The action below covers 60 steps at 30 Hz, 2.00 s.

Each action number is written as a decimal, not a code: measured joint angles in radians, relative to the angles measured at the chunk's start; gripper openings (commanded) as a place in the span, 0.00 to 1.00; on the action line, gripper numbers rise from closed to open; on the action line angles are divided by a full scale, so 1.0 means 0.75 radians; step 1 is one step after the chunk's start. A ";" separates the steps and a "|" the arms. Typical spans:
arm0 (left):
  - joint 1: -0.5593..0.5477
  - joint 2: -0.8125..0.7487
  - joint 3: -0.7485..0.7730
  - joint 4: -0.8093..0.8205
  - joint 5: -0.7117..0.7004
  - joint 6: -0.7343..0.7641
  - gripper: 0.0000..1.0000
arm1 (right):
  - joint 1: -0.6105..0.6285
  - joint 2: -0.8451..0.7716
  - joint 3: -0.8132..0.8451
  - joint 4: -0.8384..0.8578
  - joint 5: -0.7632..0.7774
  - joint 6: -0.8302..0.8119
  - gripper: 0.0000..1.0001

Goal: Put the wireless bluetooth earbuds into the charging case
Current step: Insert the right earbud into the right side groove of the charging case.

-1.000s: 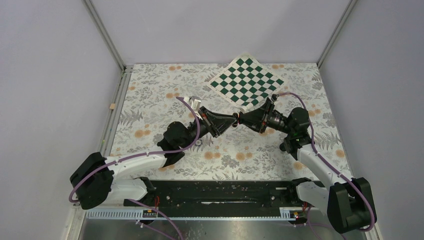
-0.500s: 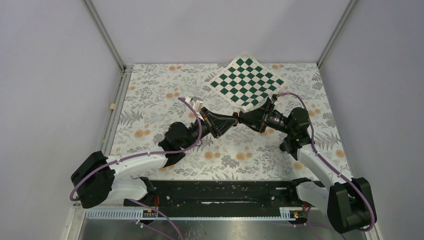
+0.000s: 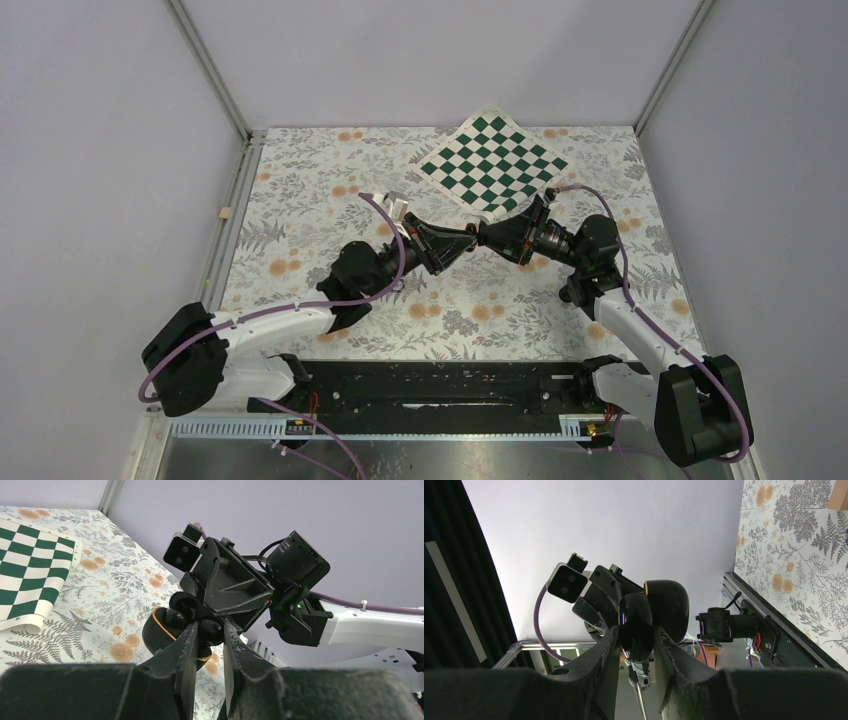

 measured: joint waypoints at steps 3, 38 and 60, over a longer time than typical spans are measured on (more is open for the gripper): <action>0.000 -0.001 0.009 -0.020 0.000 0.008 0.12 | 0.000 0.000 0.000 -0.001 0.002 -0.001 0.00; -0.005 0.004 0.042 -0.188 -0.026 0.057 0.51 | 0.000 0.060 -0.047 0.025 0.005 -0.002 0.00; -0.009 -0.090 0.060 -0.433 -0.156 0.107 0.83 | 0.001 0.078 -0.057 0.095 -0.001 -0.011 0.00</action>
